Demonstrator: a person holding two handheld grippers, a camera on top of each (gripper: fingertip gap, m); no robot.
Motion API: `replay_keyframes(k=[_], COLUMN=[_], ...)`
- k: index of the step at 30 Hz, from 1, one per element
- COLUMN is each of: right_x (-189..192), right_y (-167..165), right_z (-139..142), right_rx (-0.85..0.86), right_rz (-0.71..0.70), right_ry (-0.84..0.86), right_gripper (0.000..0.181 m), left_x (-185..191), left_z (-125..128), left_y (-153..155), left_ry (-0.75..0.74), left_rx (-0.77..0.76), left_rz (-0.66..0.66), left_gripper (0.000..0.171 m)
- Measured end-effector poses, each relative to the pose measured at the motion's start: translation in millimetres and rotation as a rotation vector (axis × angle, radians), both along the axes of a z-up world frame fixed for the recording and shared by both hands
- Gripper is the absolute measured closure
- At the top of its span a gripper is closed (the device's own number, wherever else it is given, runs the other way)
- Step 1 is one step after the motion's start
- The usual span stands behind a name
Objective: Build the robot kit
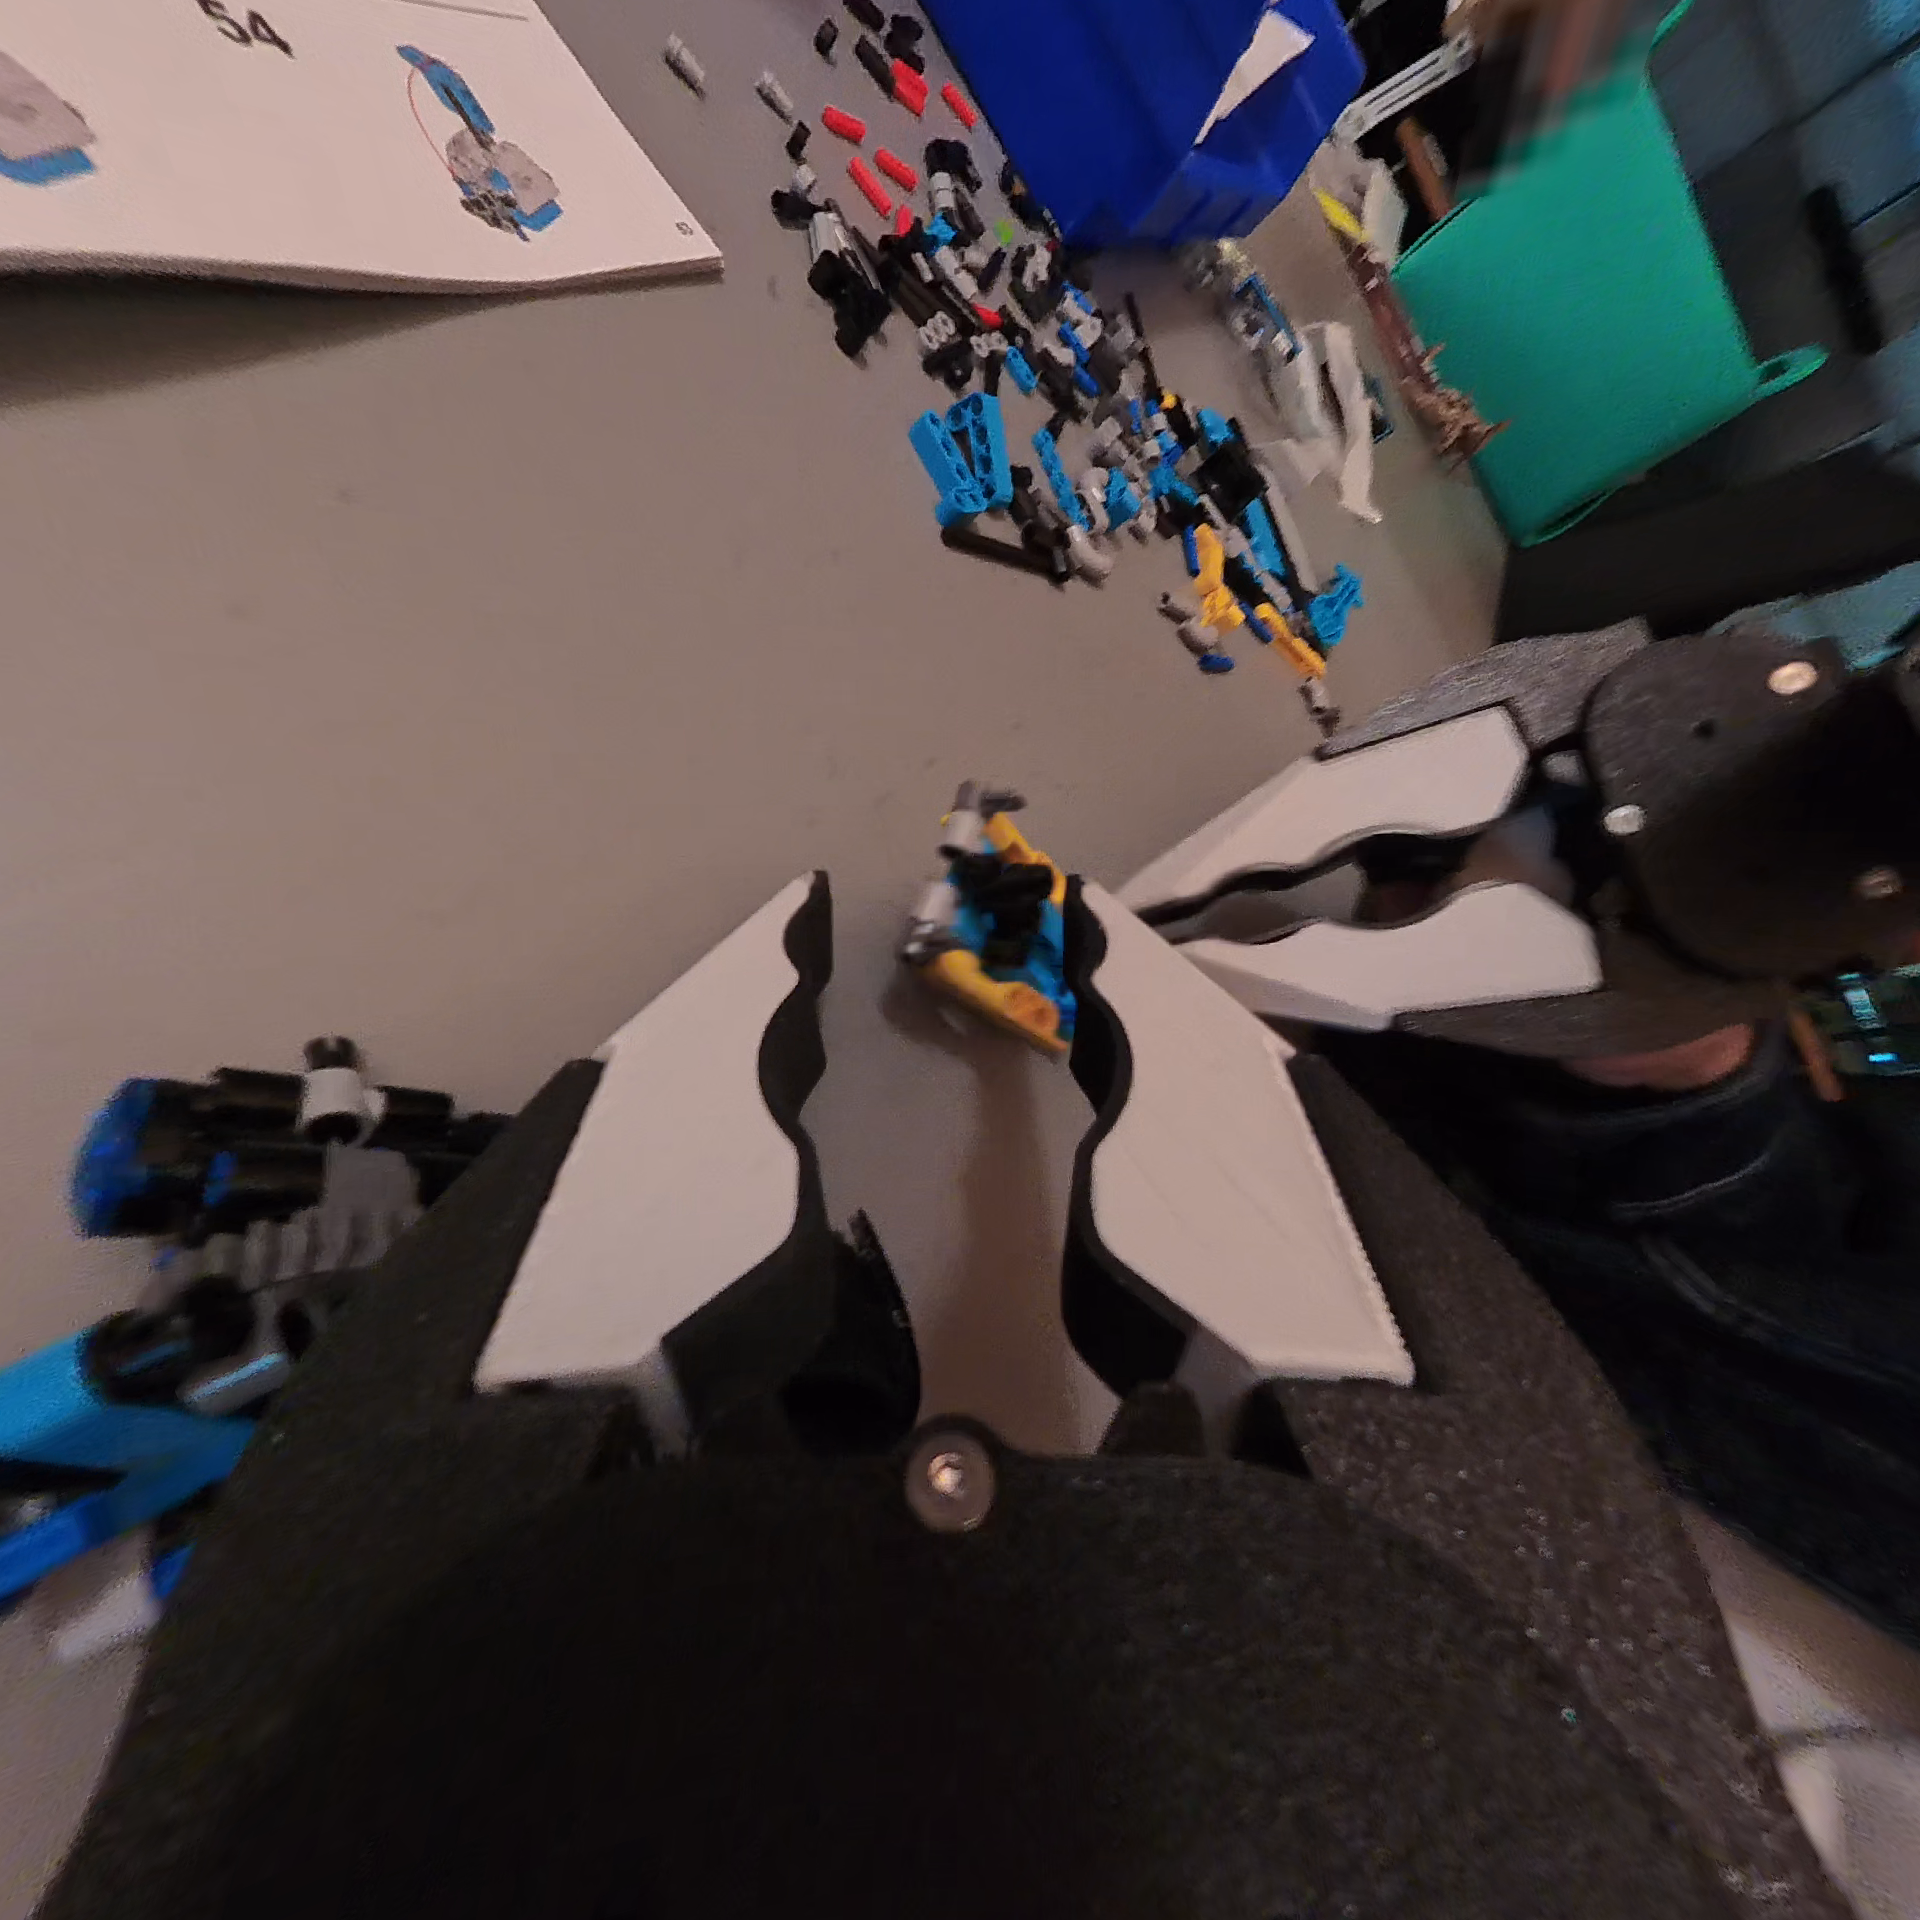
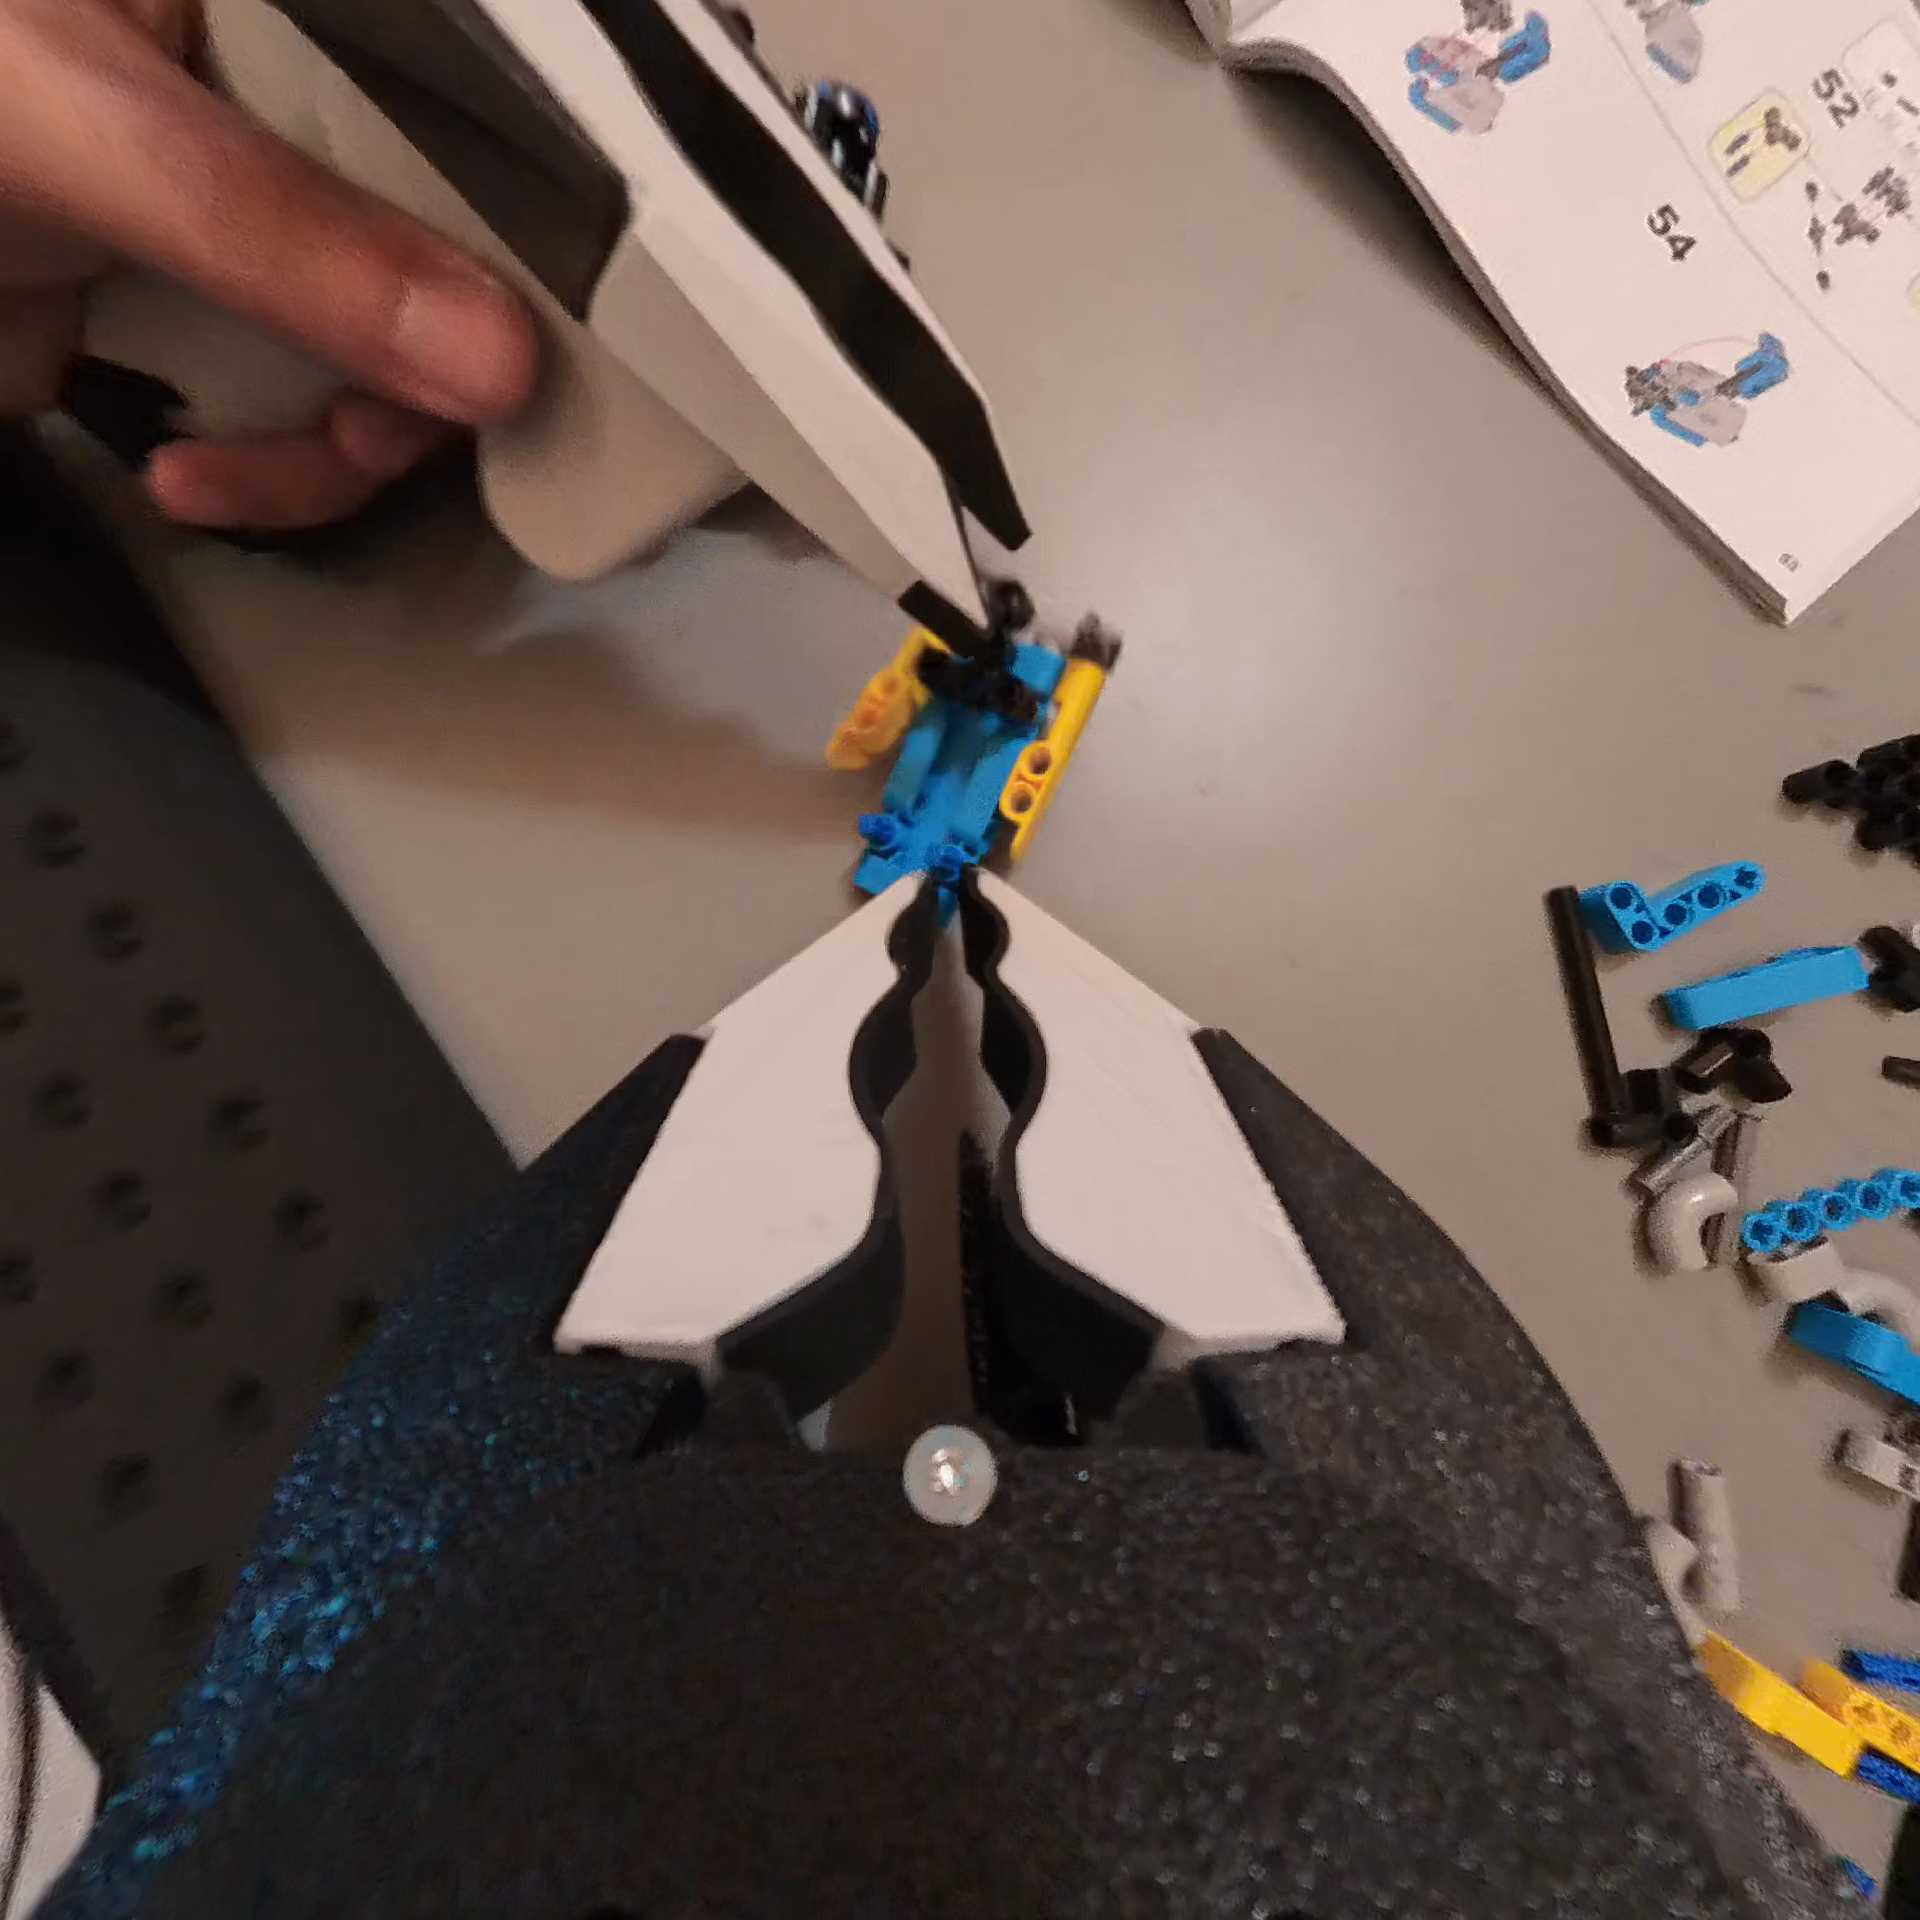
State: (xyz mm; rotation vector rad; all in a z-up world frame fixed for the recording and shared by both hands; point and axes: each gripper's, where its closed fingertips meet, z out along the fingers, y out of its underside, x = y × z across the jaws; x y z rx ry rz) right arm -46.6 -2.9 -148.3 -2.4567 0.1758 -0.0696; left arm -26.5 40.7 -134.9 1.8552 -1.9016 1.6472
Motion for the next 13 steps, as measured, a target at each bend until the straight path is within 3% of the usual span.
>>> replay_keyframes(k=[3, 6, 9, 13], right_x=[-4, 9, -5, -4], right_y=[-5, -13, 0, 8], right_z=[6, 6, 11, 0], right_rx=[0.025, 0.012, 0.108, 0.088], right_rz=[0.042, -0.004, -0.048, -0.076], right_ry=[0.009, -0.044, 0.062, -0.037], right_gripper=[0.171, 0.149, 0.147, 0.147], left_x=[0, -7, -12, -20], left_z=[6, 5, 3, 5], left_y=[3, -2, -6, -14], left_ry=[-0.086, -0.17, -0.265, -0.396], left_rx=[0.104, 0.265, 0.45, 0.623], left_rz=[-0.041, -0.133, -0.205, -0.276], left_gripper=[0.128, 0.133, 0.141, 0.161])
